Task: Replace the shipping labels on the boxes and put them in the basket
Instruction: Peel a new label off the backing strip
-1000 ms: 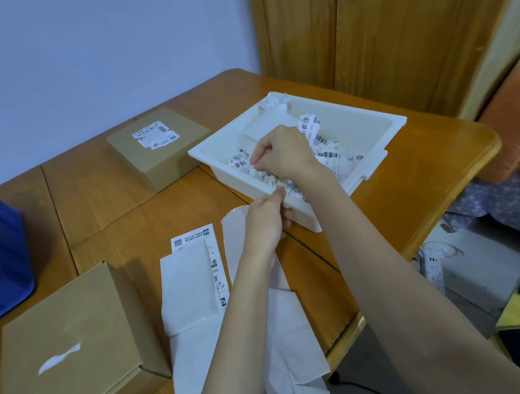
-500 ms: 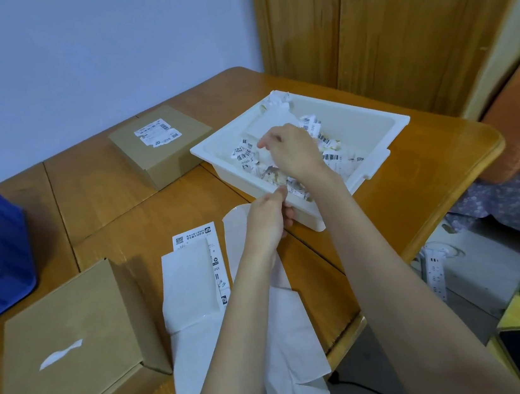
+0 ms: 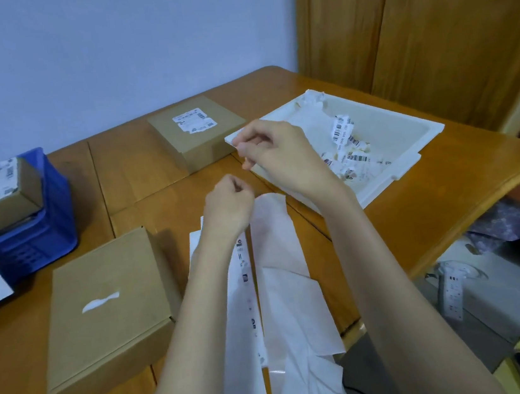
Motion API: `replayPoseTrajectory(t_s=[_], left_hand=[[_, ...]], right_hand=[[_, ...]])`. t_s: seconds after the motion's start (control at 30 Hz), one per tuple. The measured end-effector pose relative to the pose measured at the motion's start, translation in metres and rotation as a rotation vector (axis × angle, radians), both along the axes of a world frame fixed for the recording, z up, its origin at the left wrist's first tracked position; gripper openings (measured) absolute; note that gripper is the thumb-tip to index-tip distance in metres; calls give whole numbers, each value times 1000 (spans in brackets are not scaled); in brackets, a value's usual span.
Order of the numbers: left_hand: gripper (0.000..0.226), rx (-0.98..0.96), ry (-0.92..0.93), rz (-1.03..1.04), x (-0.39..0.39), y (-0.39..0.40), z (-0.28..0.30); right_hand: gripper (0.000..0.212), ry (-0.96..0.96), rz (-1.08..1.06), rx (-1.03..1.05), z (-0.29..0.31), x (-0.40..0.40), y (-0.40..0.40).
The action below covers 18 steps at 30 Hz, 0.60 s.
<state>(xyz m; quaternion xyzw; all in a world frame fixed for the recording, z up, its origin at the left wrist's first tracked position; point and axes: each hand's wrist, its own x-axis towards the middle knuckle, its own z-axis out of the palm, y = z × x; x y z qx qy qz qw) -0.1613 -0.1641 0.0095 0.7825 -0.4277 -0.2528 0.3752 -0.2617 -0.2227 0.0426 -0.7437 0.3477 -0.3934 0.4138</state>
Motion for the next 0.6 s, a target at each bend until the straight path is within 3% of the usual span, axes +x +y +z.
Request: replayPoseTrajectory(t_s=[0.07,0.17,0.27,0.43,0.6], left_hand=[[13,168,-278,-3,12,12,3],[39,471,-637,-9,23,30,7],[54,642,-670,-65,35,41,6],[75,883,-698,-176,36,55,-9],[69,667,-721,-47,30,59,-24]], right_hand=[[19,103,129,49,-7,10,13],[19,386,272,72,-29,24,23],[44,667,309,42,-52,31,30],[96,820,319,26,-75,34,37],[93,612,266,87,-88,42,38]])
